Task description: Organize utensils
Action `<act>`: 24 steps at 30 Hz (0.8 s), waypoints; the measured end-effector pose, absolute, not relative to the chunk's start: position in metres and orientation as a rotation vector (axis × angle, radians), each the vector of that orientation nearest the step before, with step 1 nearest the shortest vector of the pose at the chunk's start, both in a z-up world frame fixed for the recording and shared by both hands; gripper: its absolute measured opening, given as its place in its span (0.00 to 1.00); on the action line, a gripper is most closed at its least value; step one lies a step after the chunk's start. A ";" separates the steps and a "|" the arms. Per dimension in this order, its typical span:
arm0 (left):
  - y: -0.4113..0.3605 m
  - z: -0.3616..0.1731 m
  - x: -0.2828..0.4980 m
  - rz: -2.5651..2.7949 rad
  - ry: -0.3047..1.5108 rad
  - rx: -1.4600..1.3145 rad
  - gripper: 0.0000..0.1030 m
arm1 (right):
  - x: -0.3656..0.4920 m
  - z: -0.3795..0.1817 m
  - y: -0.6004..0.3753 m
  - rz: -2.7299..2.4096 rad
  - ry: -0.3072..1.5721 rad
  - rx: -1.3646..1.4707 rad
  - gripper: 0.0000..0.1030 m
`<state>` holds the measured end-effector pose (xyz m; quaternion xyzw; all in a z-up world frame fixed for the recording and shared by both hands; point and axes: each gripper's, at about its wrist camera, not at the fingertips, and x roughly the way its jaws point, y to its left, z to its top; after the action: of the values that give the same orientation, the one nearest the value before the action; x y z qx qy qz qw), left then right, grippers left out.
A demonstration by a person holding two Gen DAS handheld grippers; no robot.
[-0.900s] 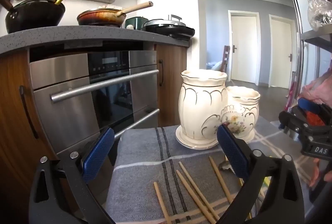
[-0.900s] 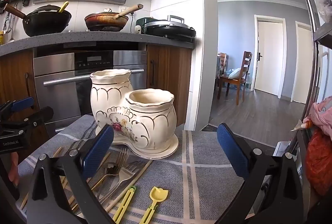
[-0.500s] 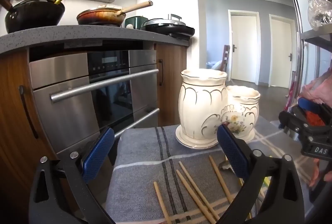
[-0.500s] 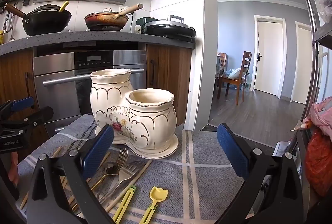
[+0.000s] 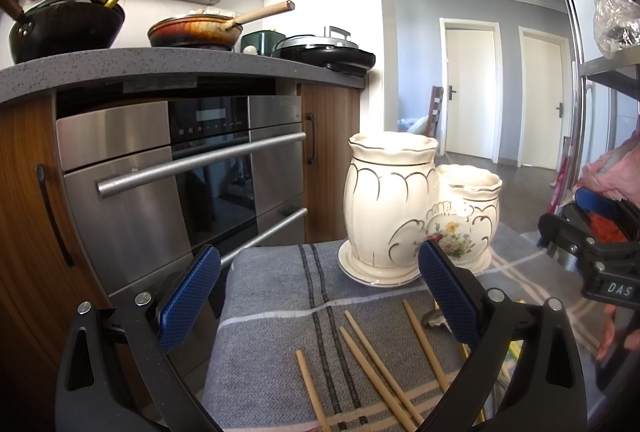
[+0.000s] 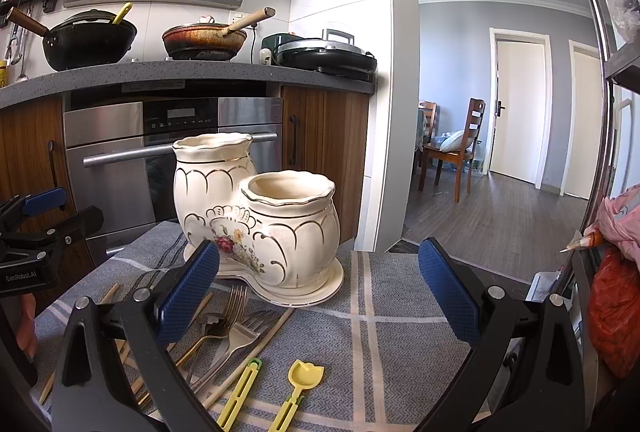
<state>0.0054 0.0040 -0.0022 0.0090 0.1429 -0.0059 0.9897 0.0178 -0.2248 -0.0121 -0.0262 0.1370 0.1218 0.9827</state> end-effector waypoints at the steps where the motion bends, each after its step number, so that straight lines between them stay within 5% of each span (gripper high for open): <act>1: 0.004 -0.002 0.005 -0.012 0.287 0.018 0.95 | 0.018 -0.012 -0.224 0.245 0.276 -0.053 0.95; 24: 0.003 -0.001 0.004 -0.012 0.290 0.020 0.95 | 0.019 -0.012 -0.225 0.245 0.277 -0.052 0.95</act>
<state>0.0040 0.0025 -0.0010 0.0099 0.1445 -0.0060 0.9894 0.0185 -0.2252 -0.0123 -0.0259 0.1377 0.1219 0.9826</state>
